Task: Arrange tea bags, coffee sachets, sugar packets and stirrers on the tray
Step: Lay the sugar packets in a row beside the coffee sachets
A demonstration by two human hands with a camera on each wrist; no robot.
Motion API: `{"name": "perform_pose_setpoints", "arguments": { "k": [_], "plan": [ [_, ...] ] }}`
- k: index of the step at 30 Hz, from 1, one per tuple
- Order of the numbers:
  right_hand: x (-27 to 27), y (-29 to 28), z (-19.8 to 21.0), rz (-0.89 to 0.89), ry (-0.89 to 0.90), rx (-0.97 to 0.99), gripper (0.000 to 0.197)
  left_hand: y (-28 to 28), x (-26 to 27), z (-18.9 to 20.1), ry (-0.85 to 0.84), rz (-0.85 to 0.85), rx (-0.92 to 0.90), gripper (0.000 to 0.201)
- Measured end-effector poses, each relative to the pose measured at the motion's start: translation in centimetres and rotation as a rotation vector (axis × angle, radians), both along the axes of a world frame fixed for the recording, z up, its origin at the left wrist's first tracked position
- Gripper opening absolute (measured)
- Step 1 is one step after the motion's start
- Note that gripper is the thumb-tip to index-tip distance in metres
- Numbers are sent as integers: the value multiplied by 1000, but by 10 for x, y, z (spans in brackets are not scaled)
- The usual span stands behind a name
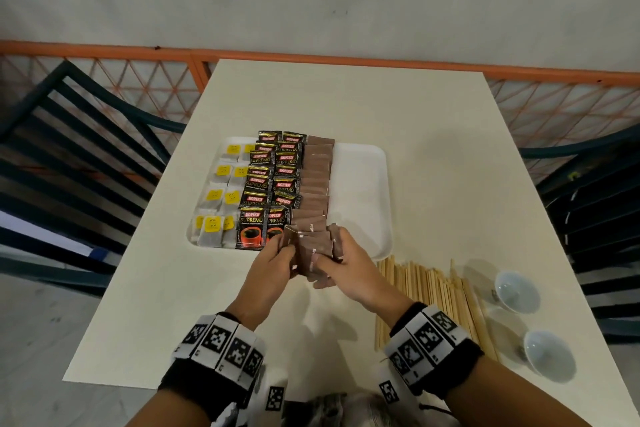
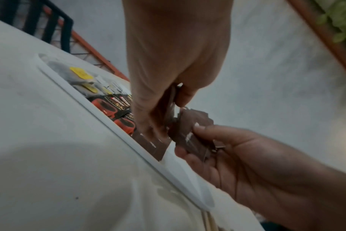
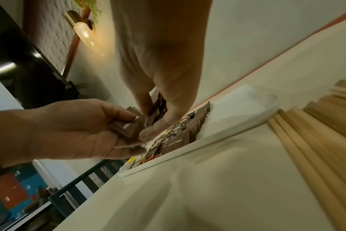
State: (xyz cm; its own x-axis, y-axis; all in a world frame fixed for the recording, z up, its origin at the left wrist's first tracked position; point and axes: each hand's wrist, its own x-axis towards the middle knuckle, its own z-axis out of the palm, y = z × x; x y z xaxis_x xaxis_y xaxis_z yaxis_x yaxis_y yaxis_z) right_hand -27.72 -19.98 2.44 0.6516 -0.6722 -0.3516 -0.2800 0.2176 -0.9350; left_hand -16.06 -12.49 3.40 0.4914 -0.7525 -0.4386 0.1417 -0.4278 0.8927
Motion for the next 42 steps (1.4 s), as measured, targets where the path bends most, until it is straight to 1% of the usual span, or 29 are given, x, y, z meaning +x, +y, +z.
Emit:
{"name": "perform_pose_setpoints", "arguments": {
  "k": [2, 3, 5, 7, 10, 11, 12, 14, 16, 19, 20, 21, 23, 25, 27, 29, 30, 31, 33, 37, 39, 41, 42],
  "plan": [
    [-1, -1, 3, -34, -18, -45, 29, 1, 6, 3, 98, 50, 15, 28],
    [-1, 0, 5, -51, -19, -100, 29, 3, 9, 6, 188, 66, 0, 28],
    [1, 1, 7, -93, -11, -309, 29, 4, 14, 11, 398, 74, -85, 31],
    [6, 2, 13, -105, -2, -552, 31, 3, 17, 17, 563, 71, -158, 38],
    [19, 10, 20, 0, 21, -830, 34, -2, 24, 25, 758, 45, -220, 54],
    [24, 14, 21, 51, 48, -889, 37, -3, 27, 27, 828, 54, -240, 58],
    [27, 17, 21, 94, 76, -922, 39, -5, 30, 29, 892, 68, -274, 57],
    [33, 20, 20, 140, 109, -972, 38, -5, 40, 35, 986, 94, -340, 50],
    [36, 18, 19, 168, 123, -996, 40, -3, 52, 36, 1015, 71, -372, 63],
    [38, 17, 23, 208, 101, -939, 45, -1, 66, 36, 1023, 16, -401, 70],
    [39, 16, 24, 193, 85, -918, 46, -1, 69, 36, 1027, 16, -403, 68],
    [40, 15, 27, 162, 71, -899, 45, -2, 71, 38, 1022, 19, -405, 60],
    [45, 11, 34, 83, 75, -812, 38, -4, 73, 39, 977, 19, -403, 40],
    [50, 4, 40, 10, 76, -707, 27, -7, 73, 37, 924, -13, -385, 39],
    [56, -2, 47, -76, 52, -627, 8, -9, 74, 34, 878, -6, -380, 37],
    [59, -7, 50, -144, 11, -486, 24, -11, 75, 32, 821, 13, -391, 39],
    [60, -9, 52, -165, 2, -373, 30, -12, 76, 31, 794, 22, -394, 41],
    [60, -12, 54, -173, 7, -266, 33, -13, 77, 31, 765, 28, -400, 43],
    [60, -15, 56, -172, 40, -142, 29, -14, 79, 31, 706, 41, -404, 47],
    [55, -22, 52, -201, 12, 10, 14, -15, 82, 24, 630, 82, -365, 49],
    [53, -30, 50, -299, -36, 138, 7, -15, 86, 20, 636, 116, -347, 44],
    [48, -42, 46, -428, -92, 243, 13, -13, 93, 16, 670, 149, -336, 38],
    [45, -49, 43, -466, -101, 263, 13, -12, 98, 14, 685, 168, -330, 35]
  ]
}}
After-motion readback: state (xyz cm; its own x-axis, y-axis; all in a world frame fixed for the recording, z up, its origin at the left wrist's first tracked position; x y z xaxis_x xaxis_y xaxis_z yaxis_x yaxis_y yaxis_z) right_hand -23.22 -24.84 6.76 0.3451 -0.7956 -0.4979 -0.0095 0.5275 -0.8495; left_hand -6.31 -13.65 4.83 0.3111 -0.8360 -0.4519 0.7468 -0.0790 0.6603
